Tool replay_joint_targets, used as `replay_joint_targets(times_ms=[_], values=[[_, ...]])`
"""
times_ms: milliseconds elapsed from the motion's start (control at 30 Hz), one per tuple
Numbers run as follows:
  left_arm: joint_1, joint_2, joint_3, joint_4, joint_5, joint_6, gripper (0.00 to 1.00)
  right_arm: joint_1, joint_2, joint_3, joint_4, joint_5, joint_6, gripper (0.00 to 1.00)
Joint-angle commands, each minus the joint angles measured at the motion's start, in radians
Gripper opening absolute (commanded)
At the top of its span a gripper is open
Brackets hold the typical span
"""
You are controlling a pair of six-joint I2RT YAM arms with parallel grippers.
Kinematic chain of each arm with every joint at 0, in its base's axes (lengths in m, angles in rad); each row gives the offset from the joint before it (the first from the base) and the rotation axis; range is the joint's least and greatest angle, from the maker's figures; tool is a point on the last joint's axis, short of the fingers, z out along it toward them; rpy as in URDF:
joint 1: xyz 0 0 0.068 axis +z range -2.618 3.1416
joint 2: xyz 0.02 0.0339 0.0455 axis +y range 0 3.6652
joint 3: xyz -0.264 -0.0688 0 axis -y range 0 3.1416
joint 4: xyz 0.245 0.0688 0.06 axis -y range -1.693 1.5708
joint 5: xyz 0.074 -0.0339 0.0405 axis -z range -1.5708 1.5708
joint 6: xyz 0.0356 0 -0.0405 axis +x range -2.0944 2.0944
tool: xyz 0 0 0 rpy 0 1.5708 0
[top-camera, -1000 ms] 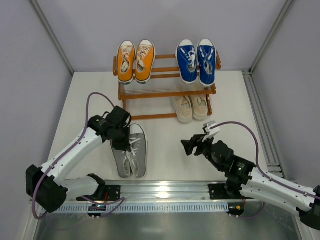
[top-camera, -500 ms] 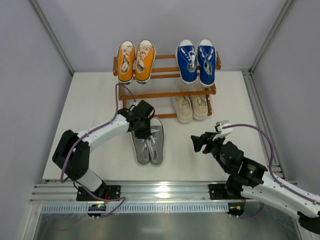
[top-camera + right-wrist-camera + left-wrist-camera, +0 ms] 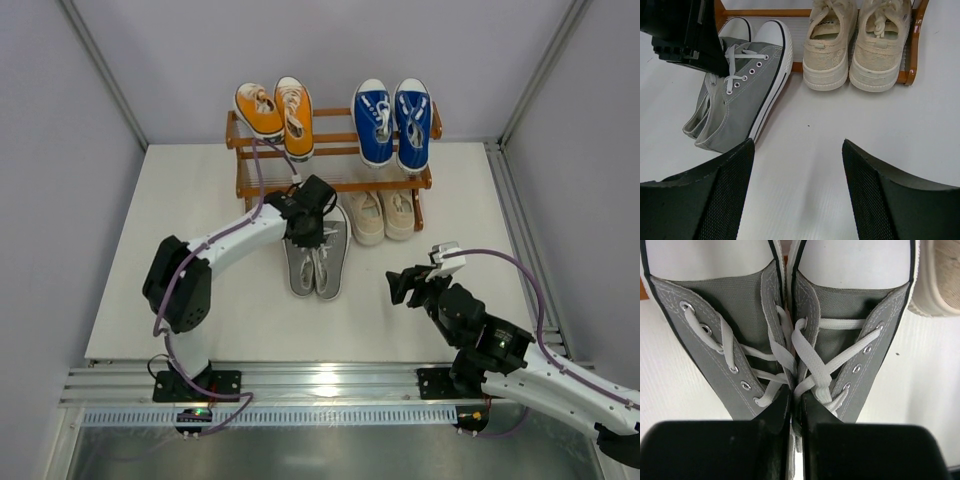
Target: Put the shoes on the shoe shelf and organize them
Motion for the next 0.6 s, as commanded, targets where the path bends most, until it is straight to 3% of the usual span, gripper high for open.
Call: replay_joint_targets(times_ms=[0, 567], values=[[0.035, 0.032, 0.091, 0.025, -0.050, 0.060, 0.00, 0.005, -0.001, 0.035, 0.006, 0.027, -0.021, 0.73], [0.065, 0.036, 0.110, 0.064, -0.115, 0.143, 0.00, 0.005, -0.012, 0.014, 0.013, 0.039, -0.016, 0.73]])
